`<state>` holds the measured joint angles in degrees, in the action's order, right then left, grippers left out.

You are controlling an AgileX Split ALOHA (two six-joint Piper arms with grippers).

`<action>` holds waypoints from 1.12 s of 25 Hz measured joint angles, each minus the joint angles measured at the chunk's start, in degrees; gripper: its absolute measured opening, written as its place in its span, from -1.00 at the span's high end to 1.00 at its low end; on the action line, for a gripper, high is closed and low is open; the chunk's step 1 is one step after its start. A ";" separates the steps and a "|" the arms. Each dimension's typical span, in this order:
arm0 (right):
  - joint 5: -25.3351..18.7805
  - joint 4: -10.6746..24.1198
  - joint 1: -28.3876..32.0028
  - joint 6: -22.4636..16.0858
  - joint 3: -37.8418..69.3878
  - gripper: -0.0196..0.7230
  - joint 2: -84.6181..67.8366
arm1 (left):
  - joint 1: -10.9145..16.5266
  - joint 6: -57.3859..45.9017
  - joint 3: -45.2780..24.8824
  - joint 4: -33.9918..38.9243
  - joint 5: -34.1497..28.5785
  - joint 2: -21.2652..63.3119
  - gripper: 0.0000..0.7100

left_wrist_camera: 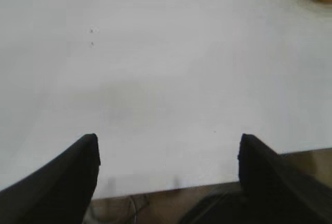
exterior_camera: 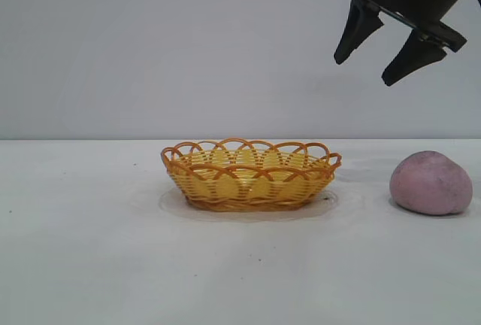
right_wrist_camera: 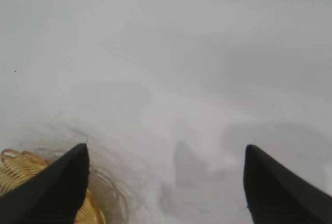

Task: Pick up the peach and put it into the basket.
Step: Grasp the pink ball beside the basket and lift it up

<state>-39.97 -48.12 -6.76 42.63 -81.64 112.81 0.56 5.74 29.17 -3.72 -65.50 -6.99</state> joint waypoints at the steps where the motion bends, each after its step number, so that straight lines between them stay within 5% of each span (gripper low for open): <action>1: 0.00 0.00 0.00 0.00 0.00 -0.46 0.00 | 0.00 0.49 -0.35 0.00 0.28 2.38 -0.48; 16: -4.78 1.86 0.00 0.00 0.00 -0.46 -0.33 | 0.00 0.80 -1.04 -0.11 1.03 7.96 -0.48; 21: -6.95 9.54 0.00 -2.28 0.00 -0.46 -4.57 | 0.00 0.80 -1.04 -0.20 1.16 7.96 -0.48; 28: -17.54 20.80 0.00 -13.96 0.00 -0.30 -8.99 | 0.00 0.80 -1.04 -0.20 1.16 7.96 -0.48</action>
<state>-57.51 -27.32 -6.76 28.67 -81.64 103.82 0.56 6.54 28.13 -3.92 -64.35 0.98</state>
